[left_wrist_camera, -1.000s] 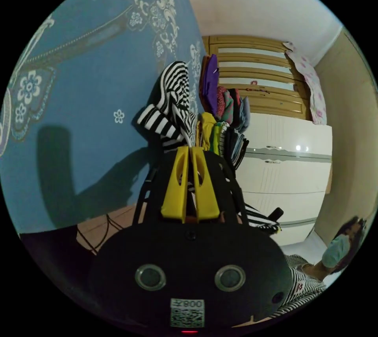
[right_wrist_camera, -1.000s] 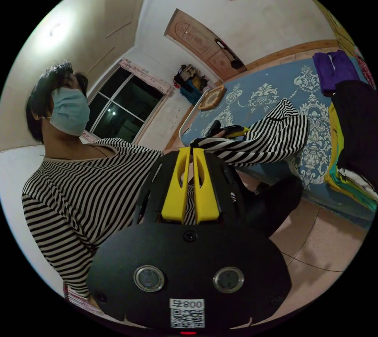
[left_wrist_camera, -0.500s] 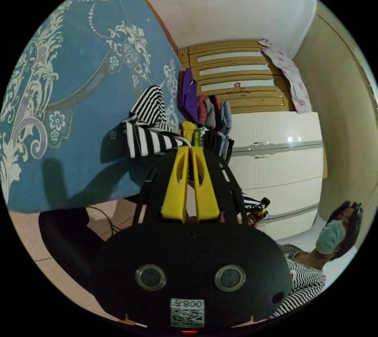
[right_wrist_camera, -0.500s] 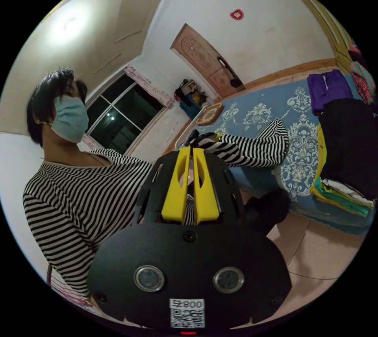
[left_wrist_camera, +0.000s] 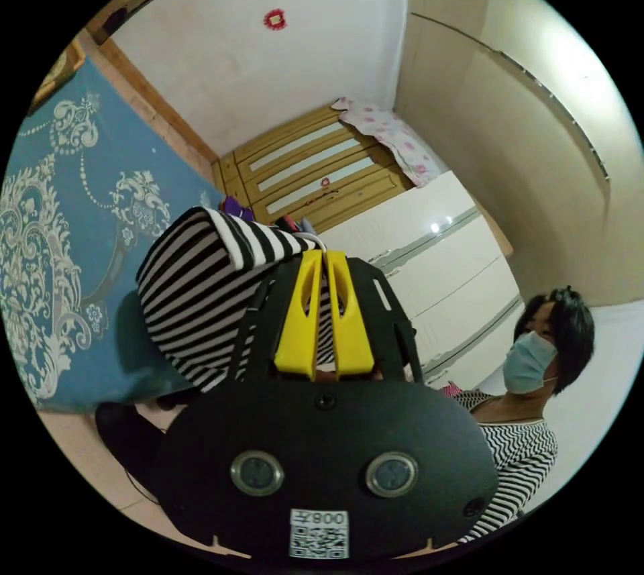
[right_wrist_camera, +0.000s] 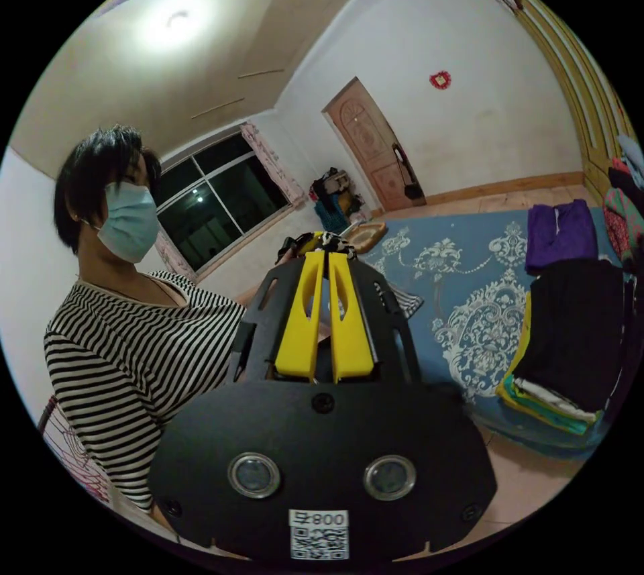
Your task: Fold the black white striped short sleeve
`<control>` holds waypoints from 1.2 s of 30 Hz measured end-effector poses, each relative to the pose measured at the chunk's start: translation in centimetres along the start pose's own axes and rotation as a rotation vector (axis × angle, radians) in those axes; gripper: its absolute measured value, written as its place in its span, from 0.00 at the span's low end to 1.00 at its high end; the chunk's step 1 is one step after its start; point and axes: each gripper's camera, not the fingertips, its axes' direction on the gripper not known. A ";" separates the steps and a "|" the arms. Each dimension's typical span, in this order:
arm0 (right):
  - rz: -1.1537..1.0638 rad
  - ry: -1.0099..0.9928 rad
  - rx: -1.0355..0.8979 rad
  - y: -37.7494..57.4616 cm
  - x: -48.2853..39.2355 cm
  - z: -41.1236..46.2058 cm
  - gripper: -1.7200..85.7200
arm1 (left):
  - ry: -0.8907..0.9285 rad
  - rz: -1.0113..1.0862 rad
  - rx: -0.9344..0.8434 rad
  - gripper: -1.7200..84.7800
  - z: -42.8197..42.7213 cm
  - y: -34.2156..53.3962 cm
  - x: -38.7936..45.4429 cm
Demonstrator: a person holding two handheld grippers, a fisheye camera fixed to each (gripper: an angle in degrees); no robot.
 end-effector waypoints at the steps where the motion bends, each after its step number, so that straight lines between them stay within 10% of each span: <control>1: -0.008 -0.001 0.004 0.0 -0.2 -0.1 0.03 | 0.014 -0.025 -0.020 0.04 -0.3 0.2 0.1; 15: 0.042 -0.030 -0.075 0.9 -1.9 0.4 0.03 | 0.037 -0.509 -0.011 0.05 -2.1 11.9 -4.9; 23: 0.031 -0.049 -0.104 -0.2 -2.8 0.8 0.03 | -0.013 -0.457 -0.008 0.07 -2.2 12.3 -2.3; 36: 0.057 -0.064 -0.127 -4.6 -2.9 1.3 0.03 | -0.413 -0.190 -0.501 0.13 6.6 12.9 2.0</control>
